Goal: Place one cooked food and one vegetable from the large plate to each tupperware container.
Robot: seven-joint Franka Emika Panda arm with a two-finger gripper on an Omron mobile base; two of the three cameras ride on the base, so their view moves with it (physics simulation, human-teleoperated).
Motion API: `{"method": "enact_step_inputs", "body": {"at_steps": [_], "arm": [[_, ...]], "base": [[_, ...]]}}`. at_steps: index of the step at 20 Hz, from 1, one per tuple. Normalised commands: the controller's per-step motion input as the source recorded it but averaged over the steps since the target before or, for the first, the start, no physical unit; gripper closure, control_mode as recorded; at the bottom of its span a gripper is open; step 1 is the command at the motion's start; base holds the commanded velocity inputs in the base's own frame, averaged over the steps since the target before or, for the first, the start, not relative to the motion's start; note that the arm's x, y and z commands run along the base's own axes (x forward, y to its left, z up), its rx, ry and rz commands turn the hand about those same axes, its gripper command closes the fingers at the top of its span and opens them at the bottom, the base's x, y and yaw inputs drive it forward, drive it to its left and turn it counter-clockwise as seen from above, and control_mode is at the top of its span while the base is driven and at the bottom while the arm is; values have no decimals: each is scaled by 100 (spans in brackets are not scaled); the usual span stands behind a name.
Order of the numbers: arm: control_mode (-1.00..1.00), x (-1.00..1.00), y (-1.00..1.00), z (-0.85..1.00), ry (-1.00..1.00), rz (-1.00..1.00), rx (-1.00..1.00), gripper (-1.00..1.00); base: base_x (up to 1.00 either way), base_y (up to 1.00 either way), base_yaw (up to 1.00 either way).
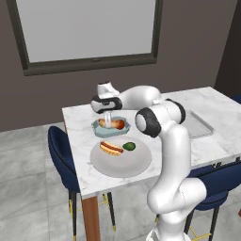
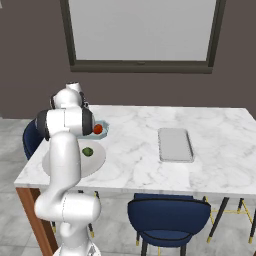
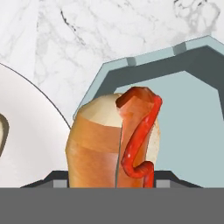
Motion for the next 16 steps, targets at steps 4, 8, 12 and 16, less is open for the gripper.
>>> {"method": "enact_step_inputs", "body": {"at_steps": [4,8,12,16], "arm": [[-100,0,14,-13,0,0,0,100],[-100,0,0,-5,-2,0,0,100],[-100,0,0,0,0,0,0,100],[-100,0,0,0,0,0,0,-100]], "base": [[0,0,0],[0,0,0],[0,0,0],[0,0,0]]}}
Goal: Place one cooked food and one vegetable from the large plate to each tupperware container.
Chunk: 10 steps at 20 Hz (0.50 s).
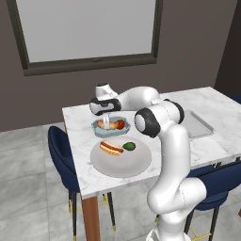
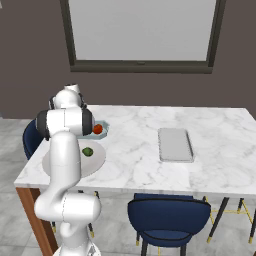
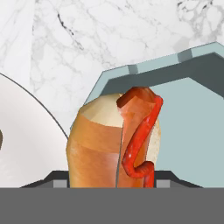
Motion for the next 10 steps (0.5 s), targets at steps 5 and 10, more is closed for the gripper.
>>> {"method": "enact_step_inputs", "body": {"at_steps": [5,10], "arm": [[-100,0,0,0,0,0,0,-100],[-100,0,0,0,0,0,0,-100]], "base": [[0,0,0],[0,0,0]]}}
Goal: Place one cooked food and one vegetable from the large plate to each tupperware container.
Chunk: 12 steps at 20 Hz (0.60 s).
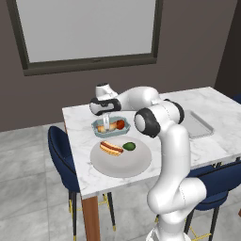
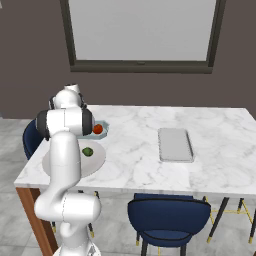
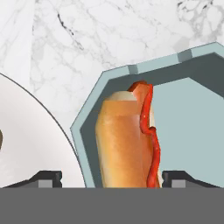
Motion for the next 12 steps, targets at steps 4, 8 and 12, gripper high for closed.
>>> {"method": "enact_step_inputs", "body": {"at_steps": [4,8,12], "arm": [[-100,0,0,0,0,0,0,-100],[-100,0,0,8,0,0,-1,-100],[-100,-34,0,39,-1,-4,0,-100]], "base": [[0,0,0],[0,0,0],[0,0,0]]}}
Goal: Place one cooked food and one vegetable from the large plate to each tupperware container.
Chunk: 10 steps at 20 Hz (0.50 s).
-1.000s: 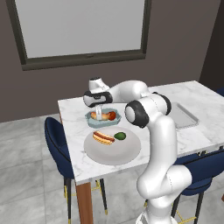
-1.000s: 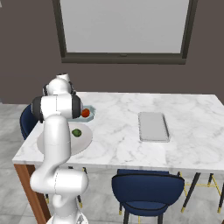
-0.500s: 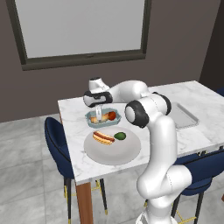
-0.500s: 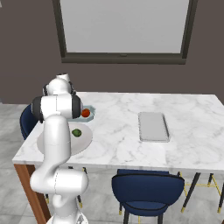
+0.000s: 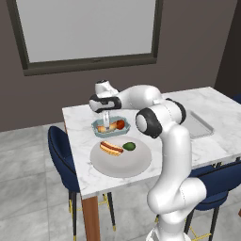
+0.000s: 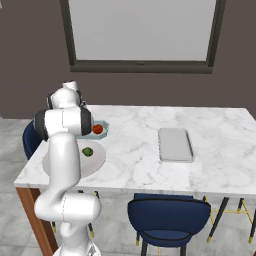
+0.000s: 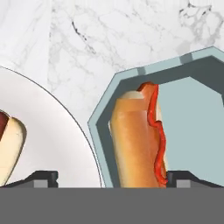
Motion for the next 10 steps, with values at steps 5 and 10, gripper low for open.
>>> {"method": "enact_step_inputs", "body": {"at_steps": [5,10], "arm": [[-100,-92,0,55,-4,-22,0,-100],[-100,-100,-17,23,-3,-38,1,-100]], "base": [[0,0,0],[0,0,0]]}}
